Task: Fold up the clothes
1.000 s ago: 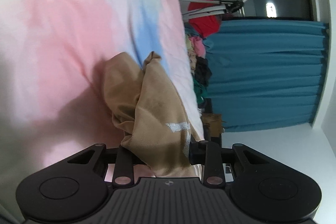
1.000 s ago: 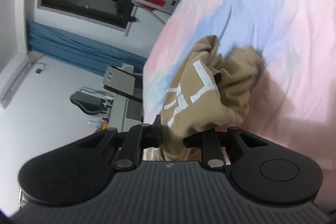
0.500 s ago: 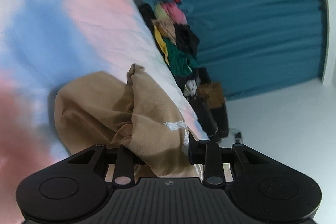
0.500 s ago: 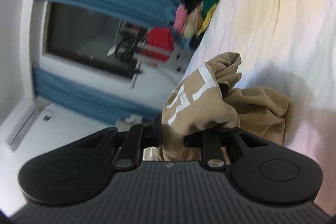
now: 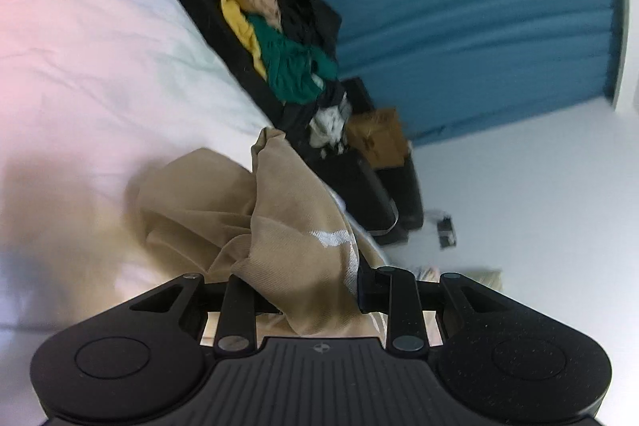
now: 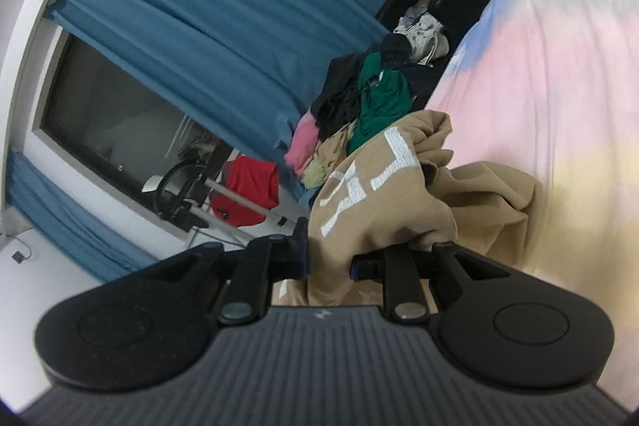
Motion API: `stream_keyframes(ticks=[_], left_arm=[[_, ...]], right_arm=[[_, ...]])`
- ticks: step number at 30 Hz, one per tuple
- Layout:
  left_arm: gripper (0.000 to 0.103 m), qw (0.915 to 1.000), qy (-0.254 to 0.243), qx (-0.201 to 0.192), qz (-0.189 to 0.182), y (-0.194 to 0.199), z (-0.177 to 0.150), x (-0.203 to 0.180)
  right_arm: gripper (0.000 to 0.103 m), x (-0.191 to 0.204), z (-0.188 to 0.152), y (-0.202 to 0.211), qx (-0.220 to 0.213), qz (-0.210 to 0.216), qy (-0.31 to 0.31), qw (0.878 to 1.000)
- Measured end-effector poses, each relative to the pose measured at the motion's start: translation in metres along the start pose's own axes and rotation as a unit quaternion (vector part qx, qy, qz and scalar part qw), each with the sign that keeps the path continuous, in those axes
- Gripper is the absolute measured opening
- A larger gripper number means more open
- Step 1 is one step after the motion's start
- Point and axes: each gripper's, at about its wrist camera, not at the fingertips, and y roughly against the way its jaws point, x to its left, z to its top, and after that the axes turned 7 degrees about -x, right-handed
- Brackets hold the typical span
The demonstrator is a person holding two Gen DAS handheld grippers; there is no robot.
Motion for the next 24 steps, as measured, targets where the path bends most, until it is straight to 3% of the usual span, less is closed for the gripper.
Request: stream_keyframes(ticks=[4,8,12,15,18,21,24], left_arm=[[0.031,0.9982,-0.054,0.022,0.013,-0.016,0.0,0.022],[0.032,0.9967,-0.06,0.045,0.03,-0.013,-0.011,0.073],[0.036,0.9901,-0.093,0.05,0.092,-0.009,-0.037,0.116],[0.043,0.9852,-0.121,0.052,0.109,-0.008,-0.051,0.134],[0.045,0.982,-0.134,0.062,0.118,-0.001,-0.055,0.134],[0.058,0.9701,-0.18,0.064,0.149,0.013,-0.057,0.111],[0.063,0.9588,-0.231,0.055,0.156,0.037,-0.06,0.081]], right_arm=[[0.022,-0.029,-0.029,-0.004,0.013,-0.01,0.016,1.0],[0.022,-0.054,-0.069,0.017,0.033,-0.015,0.026,0.999],[0.021,-0.086,-0.11,0.032,0.08,-0.055,-0.007,0.995],[0.022,-0.105,-0.133,0.04,0.107,-0.085,-0.009,0.991],[0.028,-0.114,-0.138,0.047,0.133,-0.112,-0.024,0.984],[0.034,-0.107,-0.129,0.062,0.153,-0.151,-0.047,0.975],[0.034,-0.084,-0.118,0.084,0.157,-0.174,-0.022,0.972]])
